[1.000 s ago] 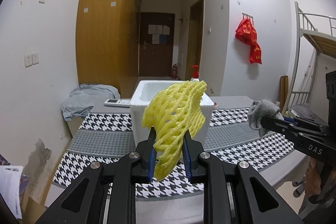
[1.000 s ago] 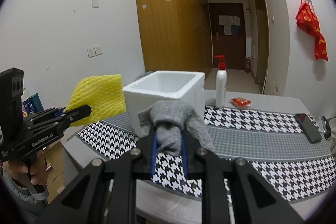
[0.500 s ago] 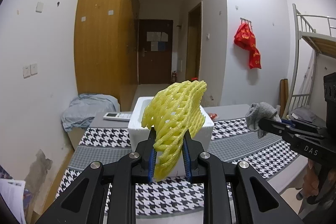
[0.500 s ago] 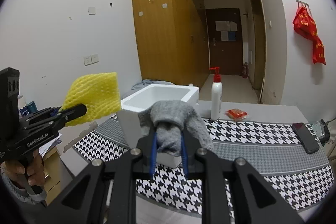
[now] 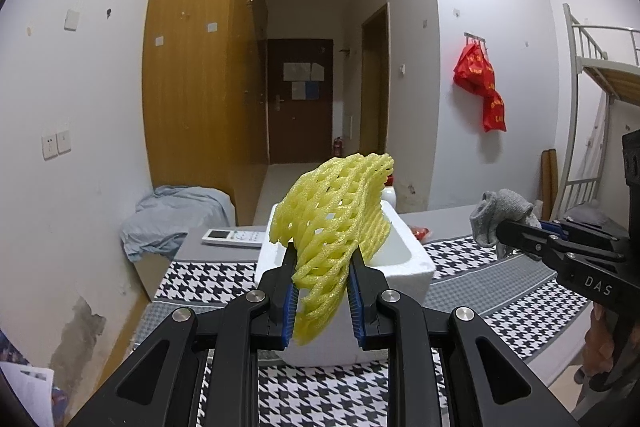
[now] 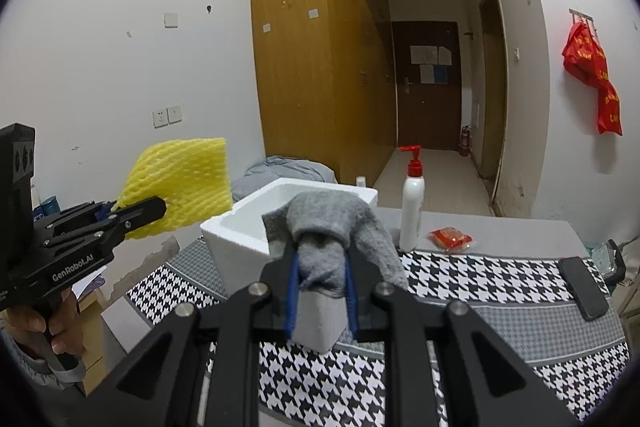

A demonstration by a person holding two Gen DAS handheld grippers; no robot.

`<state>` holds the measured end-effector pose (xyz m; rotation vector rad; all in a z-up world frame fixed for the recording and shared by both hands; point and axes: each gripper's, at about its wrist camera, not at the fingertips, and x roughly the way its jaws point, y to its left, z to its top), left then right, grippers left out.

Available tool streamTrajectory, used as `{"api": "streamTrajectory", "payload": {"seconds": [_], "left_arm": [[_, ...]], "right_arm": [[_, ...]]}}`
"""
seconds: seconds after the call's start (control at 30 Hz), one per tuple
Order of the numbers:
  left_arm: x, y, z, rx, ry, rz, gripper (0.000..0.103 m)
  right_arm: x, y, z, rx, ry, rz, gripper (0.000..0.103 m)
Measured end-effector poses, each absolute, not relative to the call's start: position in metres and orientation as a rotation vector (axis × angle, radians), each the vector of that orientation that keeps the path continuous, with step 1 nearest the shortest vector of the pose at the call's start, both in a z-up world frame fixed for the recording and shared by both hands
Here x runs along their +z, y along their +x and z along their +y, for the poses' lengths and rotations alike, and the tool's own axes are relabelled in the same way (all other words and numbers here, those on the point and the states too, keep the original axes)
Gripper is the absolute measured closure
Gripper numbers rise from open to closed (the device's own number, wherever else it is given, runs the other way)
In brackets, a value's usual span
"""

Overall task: Organize soft objects
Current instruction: 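Carry the grey cloth in the right tool over the foam box opening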

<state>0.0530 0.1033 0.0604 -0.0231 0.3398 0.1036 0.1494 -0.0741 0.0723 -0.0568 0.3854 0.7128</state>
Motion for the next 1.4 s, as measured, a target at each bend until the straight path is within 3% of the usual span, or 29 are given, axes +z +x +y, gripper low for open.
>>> {"api": "streamTrajectory", "payload": {"seconds": [1.4], "left_arm": [[0.060,0.060,0.165,0.203,-0.036,0.356,0.080]], "right_arm": [[0.070,0.200,0.031,0.814,-0.102,0.438,0.080]]}}
